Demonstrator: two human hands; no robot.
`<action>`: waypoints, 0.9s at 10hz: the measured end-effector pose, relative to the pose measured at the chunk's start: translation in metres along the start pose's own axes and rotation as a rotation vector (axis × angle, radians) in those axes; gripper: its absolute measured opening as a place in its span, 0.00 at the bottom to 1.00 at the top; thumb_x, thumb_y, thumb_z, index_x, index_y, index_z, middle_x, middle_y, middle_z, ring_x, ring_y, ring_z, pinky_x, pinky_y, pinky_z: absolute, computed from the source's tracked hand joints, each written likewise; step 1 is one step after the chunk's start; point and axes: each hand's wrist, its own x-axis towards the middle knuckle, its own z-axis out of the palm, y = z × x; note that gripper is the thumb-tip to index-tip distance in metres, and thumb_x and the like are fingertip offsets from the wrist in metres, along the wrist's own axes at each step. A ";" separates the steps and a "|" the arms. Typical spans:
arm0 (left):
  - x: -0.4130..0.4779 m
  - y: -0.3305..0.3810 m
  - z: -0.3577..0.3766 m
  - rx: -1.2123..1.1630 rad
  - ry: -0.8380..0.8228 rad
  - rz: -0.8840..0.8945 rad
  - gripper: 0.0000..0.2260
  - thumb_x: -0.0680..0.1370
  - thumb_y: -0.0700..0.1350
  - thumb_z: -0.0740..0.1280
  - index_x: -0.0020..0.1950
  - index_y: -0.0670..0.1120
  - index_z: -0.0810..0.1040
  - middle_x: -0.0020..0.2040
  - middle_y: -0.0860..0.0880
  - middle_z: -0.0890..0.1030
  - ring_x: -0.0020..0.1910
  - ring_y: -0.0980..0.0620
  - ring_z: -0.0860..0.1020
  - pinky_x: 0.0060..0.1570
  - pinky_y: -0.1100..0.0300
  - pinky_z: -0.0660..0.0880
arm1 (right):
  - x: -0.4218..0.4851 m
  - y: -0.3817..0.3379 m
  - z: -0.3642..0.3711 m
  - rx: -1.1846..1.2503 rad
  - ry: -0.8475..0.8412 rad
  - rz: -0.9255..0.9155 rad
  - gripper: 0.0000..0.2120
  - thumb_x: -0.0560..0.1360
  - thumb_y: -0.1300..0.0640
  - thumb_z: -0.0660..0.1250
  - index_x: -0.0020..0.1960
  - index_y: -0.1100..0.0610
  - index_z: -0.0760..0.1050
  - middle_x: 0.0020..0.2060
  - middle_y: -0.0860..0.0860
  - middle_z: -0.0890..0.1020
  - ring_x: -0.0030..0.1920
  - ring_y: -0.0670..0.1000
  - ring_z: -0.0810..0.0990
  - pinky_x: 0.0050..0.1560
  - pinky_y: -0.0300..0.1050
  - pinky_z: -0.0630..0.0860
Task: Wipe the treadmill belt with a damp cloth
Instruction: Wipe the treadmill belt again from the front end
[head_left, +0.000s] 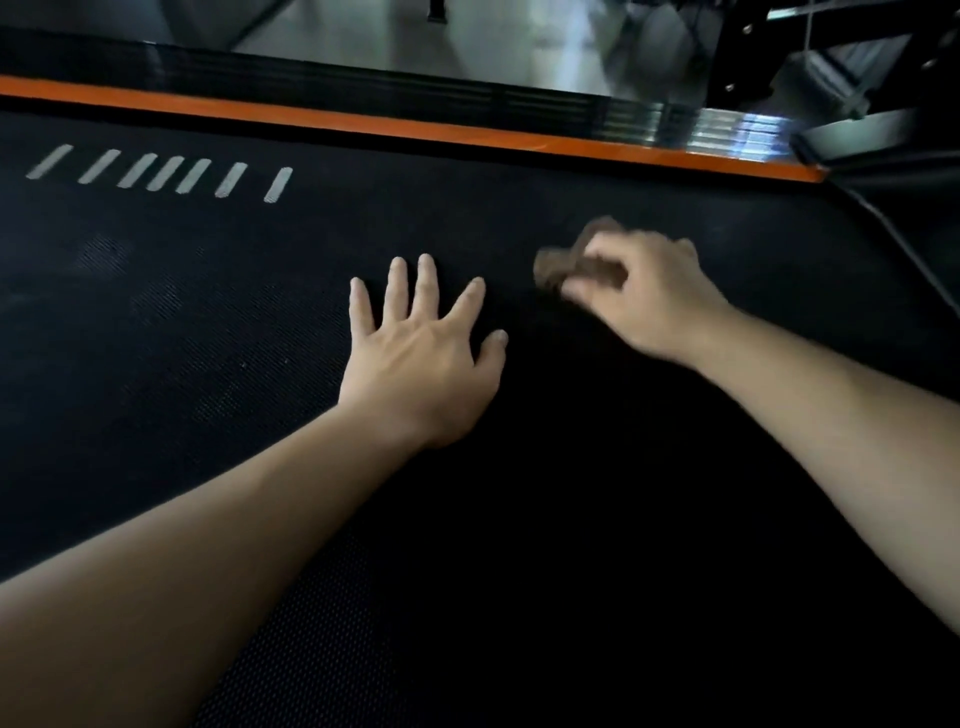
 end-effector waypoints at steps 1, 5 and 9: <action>-0.002 0.000 0.001 -0.002 0.014 -0.012 0.29 0.83 0.65 0.47 0.83 0.59 0.51 0.85 0.43 0.45 0.83 0.43 0.39 0.79 0.37 0.37 | 0.060 0.016 0.004 -0.030 0.117 0.250 0.09 0.78 0.40 0.66 0.50 0.44 0.73 0.47 0.49 0.79 0.55 0.59 0.78 0.65 0.58 0.62; -0.002 0.002 0.001 -0.002 0.035 -0.004 0.29 0.81 0.66 0.45 0.82 0.60 0.51 0.85 0.44 0.46 0.83 0.44 0.39 0.79 0.39 0.38 | 0.113 0.030 0.015 -0.125 0.245 0.415 0.11 0.79 0.41 0.64 0.54 0.47 0.76 0.52 0.52 0.82 0.59 0.60 0.78 0.65 0.59 0.63; -0.001 0.001 0.000 -0.014 0.055 -0.009 0.29 0.82 0.65 0.47 0.82 0.59 0.52 0.85 0.44 0.47 0.83 0.44 0.40 0.80 0.40 0.38 | 0.103 0.066 -0.006 -0.123 0.271 0.524 0.15 0.78 0.41 0.65 0.58 0.49 0.77 0.55 0.53 0.82 0.60 0.60 0.78 0.67 0.58 0.64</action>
